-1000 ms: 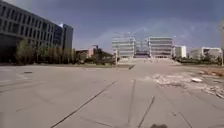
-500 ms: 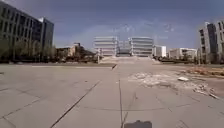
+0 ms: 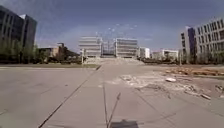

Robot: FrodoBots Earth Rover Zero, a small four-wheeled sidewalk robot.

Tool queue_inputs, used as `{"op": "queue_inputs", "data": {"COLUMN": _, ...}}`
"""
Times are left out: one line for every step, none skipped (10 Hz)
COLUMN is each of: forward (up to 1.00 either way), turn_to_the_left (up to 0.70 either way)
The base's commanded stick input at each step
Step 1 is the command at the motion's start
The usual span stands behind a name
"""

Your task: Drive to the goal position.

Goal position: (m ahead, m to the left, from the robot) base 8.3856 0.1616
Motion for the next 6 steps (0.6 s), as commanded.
{"op": "queue_inputs", "data": {"forward": 0.7, "turn_to_the_left": 0.01}}
{"op": "queue_inputs", "data": {"forward": 0.7, "turn_to_the_left": 0.01}}
{"op": "queue_inputs", "data": {"forward": 0.7, "turn_to_the_left": 0.01}}
{"op": "queue_inputs", "data": {"forward": 0.7, "turn_to_the_left": 0.01}}
{"op": "queue_inputs", "data": {"forward": 0.7, "turn_to_the_left": 0.01}}
{"op": "queue_inputs", "data": {"forward": 0.7, "turn_to_the_left": 0.05}}
